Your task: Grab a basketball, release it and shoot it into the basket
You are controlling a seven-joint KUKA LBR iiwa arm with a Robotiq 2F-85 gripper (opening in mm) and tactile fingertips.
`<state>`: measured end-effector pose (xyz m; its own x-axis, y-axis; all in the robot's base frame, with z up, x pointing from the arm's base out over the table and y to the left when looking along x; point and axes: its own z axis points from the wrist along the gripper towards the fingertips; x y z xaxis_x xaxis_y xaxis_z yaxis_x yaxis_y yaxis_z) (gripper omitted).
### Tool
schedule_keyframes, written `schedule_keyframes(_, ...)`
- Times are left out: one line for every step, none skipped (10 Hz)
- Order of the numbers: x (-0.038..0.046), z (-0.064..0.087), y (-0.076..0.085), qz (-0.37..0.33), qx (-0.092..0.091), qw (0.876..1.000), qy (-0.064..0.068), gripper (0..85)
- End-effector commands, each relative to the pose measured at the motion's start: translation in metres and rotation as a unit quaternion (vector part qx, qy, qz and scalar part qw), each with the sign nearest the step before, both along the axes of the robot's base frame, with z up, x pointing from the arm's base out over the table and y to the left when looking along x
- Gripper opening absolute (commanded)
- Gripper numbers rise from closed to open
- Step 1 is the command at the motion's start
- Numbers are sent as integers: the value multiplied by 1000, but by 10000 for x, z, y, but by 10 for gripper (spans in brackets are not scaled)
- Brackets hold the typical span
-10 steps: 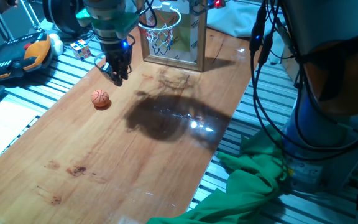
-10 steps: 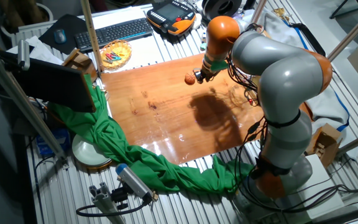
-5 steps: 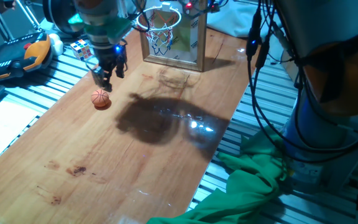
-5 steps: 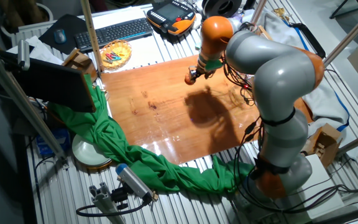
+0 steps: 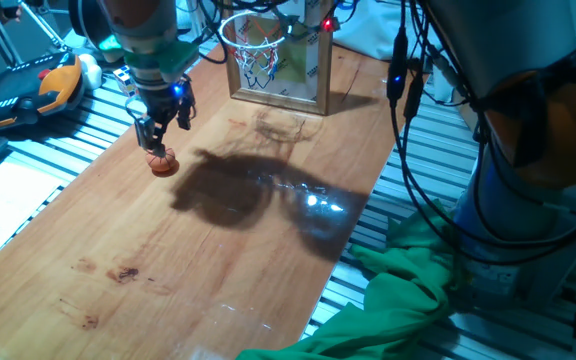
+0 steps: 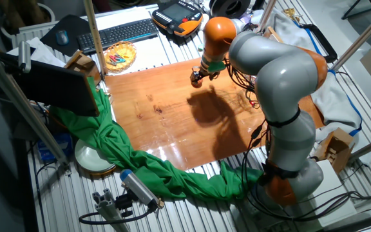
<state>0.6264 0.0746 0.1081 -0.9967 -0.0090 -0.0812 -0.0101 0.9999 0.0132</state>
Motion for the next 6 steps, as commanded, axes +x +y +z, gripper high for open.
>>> schedule_keyframes(30, -41, 8, 0, 2, 1000, -3, 850)
schedule_keyframes(77, -98, 10, 1, 3, 1000, -5, 850)
schedule_keyframes(117, -133, -1, 1, 3, 1000, -6, 850)
schedule_keyframes(156, -151, -13, 1, 3, 1000, -6, 850)
schedule_keyframes(196, -163, -20, 2, 3, 1000, -5, 850)
schedule_keyframes(238, -178, -26, 2, 2, 1000, -1, 850)
